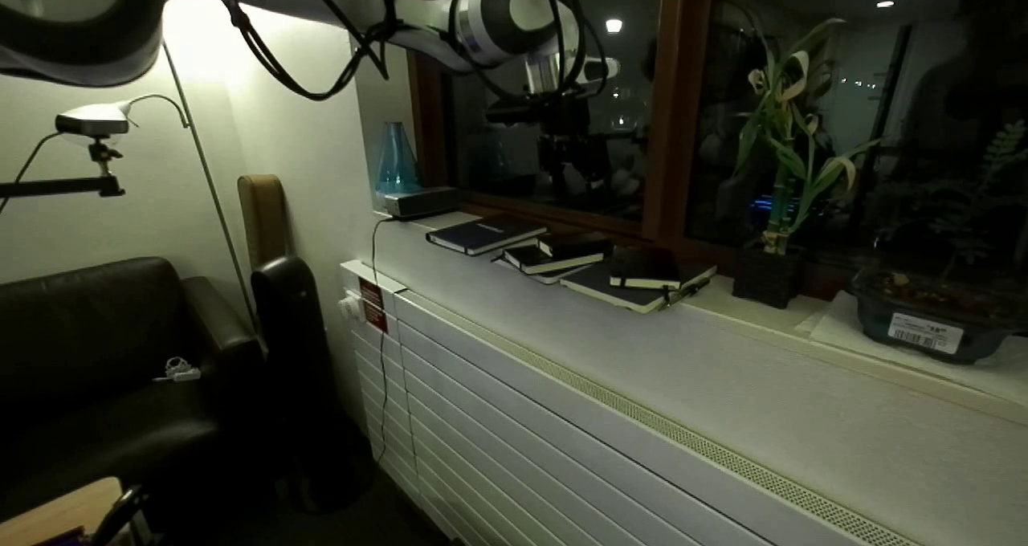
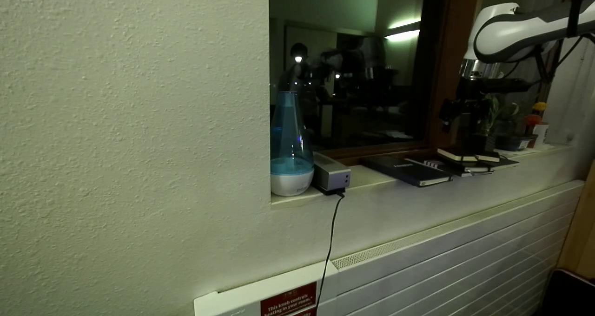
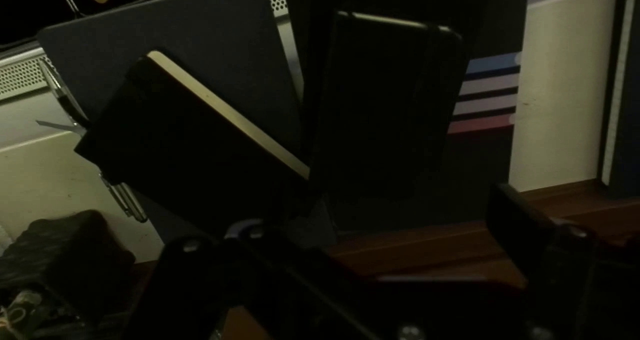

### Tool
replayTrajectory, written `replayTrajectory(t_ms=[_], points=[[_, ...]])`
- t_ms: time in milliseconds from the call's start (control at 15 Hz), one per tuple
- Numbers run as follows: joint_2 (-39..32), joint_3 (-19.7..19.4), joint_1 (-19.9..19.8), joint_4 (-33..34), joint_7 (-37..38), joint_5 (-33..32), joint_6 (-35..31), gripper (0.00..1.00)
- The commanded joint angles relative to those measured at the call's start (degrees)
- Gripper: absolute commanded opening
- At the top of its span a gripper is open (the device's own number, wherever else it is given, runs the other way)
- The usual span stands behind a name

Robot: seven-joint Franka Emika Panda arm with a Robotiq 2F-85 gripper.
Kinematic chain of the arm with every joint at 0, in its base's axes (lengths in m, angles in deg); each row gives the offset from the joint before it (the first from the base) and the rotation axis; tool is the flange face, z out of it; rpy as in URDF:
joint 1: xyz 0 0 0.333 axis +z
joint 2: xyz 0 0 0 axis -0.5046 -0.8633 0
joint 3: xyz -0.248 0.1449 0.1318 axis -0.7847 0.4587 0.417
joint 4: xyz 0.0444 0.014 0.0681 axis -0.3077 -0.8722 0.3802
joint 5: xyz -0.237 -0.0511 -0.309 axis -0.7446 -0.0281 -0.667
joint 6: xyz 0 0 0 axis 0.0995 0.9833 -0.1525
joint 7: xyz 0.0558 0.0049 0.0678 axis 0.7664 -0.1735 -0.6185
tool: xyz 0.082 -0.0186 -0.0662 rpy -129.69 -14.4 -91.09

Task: Move the top book on the left to the book on the right.

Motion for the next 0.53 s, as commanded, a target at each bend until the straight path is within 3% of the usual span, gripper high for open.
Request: replayTrajectory(t_ms=[0, 467], points=[[2.6, 0.1, 1.6, -1.7, 0.5, -1.3, -0.2, 1.00], [7.6, 2.6, 6.2, -6.5, -2.8, -1.7, -1.5, 1.00]])
